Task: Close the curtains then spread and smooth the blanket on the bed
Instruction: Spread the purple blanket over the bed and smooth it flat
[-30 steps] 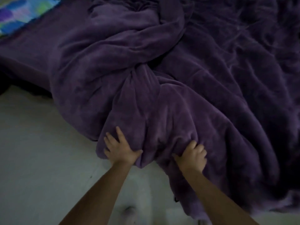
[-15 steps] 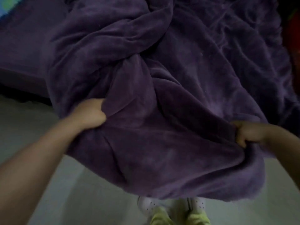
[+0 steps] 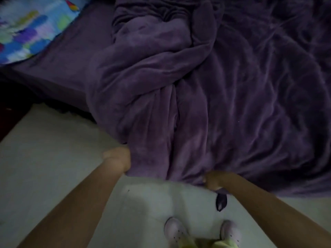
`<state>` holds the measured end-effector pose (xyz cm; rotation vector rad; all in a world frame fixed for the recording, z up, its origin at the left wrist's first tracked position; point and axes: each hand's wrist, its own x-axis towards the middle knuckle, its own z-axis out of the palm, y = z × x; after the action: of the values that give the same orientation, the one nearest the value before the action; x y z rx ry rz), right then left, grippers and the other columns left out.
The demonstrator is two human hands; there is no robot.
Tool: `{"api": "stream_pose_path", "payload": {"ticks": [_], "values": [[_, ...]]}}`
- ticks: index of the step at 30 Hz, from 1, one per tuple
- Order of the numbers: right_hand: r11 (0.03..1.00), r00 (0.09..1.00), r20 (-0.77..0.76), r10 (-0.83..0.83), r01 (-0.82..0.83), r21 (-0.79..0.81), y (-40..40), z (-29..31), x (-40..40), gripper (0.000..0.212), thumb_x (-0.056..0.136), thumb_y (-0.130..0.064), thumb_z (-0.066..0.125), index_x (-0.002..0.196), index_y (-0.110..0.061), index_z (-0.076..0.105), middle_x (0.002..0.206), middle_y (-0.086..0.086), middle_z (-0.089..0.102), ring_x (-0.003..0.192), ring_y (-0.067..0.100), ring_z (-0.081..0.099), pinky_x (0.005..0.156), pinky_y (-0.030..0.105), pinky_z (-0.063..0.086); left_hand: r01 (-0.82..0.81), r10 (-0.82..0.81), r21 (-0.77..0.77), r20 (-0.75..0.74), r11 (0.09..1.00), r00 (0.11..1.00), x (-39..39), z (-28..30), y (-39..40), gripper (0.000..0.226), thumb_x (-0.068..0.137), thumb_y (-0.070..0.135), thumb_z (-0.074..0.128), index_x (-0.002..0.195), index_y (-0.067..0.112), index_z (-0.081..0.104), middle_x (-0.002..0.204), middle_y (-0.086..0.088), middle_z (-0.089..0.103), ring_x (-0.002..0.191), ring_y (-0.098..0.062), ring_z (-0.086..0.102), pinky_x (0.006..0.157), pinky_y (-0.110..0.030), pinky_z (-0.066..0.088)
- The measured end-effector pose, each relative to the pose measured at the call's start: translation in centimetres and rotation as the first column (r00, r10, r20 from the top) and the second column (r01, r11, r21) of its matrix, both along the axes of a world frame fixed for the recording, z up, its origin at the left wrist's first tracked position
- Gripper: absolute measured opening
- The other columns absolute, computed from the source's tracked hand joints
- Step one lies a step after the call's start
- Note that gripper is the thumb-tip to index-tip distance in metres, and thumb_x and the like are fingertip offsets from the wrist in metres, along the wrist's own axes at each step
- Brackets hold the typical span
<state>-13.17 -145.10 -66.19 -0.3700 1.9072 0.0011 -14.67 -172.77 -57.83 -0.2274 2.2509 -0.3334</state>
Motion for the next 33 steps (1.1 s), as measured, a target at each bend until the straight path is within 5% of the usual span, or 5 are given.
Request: {"api": "stream_pose_path", "payload": {"ticks": [4, 10, 21, 27, 33], "values": [[0.976, 0.981, -0.135, -0.141, 0.115, -0.182, -2.8, 3.7, -5.0, 0.026, 0.091, -0.014, 0.041, 0.107, -0.005, 0.060, 0.124, 0.017, 0.059, 0.095, 0.017, 0.054, 0.079, 0.024, 0.040, -0.046, 0.052, 0.083, -0.066, 0.996, 0.996, -0.6, 1.2, -0.6, 0.045, 0.090, 0.020, 0.042, 0.134, 0.020, 0.042, 0.139, -0.004, 0.047, 0.127, -0.022, 0.046, 0.102, -0.034, 0.040], [0.911, 0.902, -0.339, -0.268, 0.122, -0.394, -7.4, 10.3, -13.0, 0.032, 0.095, -0.011, 0.042, 0.122, 0.000, 0.055, 0.135, 0.013, 0.053, 0.124, 0.025, 0.047, 0.098, 0.020, 0.027, -0.030, 0.078, 0.185, -0.256, 0.982, 0.963, -6.0, 6.0, -2.0, 0.041, 0.086, 0.021, 0.047, 0.127, 0.012, 0.051, 0.134, -0.012, 0.052, 0.121, -0.030, 0.051, 0.097, -0.039, 0.046], [0.754, 0.732, -0.394, -0.556, 0.244, -0.610, -12.7, 15.5, -30.4, 0.026, 0.092, -0.010, 0.048, 0.103, 0.009, 0.063, 0.115, 0.022, 0.064, 0.098, 0.025, 0.057, 0.076, 0.020, 0.046, -0.036, 0.143, 0.259, -0.407, 0.965, 0.902, -20.8, 12.8, -7.5, 0.039, 0.087, 0.025, 0.048, 0.124, 0.011, 0.048, 0.136, -0.012, 0.048, 0.123, -0.030, 0.048, 0.097, -0.038, 0.043], [0.580, 0.342, -0.482, -0.807, 0.615, -0.534, -11.6, 12.5, -39.7, 0.053, 0.083, -0.033, 0.061, 0.119, 0.004, 0.047, 0.126, 0.028, 0.053, 0.117, 0.041, 0.050, 0.096, 0.043, 0.040, -0.021, 0.168, 0.363, -0.379, 0.932, 0.910, -31.0, 11.4, -9.0, 0.076, 0.076, 0.040, 0.067, 0.138, 0.015, 0.030, 0.143, -0.015, 0.035, 0.130, -0.033, 0.036, 0.106, -0.040, 0.036], [-0.161, -0.306, -0.284, -0.909, 0.884, -0.438, -8.7, 7.3, -42.9, 0.110, 0.063, -0.037, 0.081, 0.144, -0.017, 0.009, 0.149, 0.024, 0.019, 0.130, 0.044, 0.033, 0.103, 0.057, 0.037, -0.112, 0.255, 0.483, -0.242, 0.869, 0.936, -36.5, 4.7, -9.3, 0.117, 0.067, 0.049, 0.073, 0.147, 0.025, -0.009, 0.156, -0.015, 0.007, 0.144, -0.032, 0.008, 0.114, -0.052, 0.016]]}}
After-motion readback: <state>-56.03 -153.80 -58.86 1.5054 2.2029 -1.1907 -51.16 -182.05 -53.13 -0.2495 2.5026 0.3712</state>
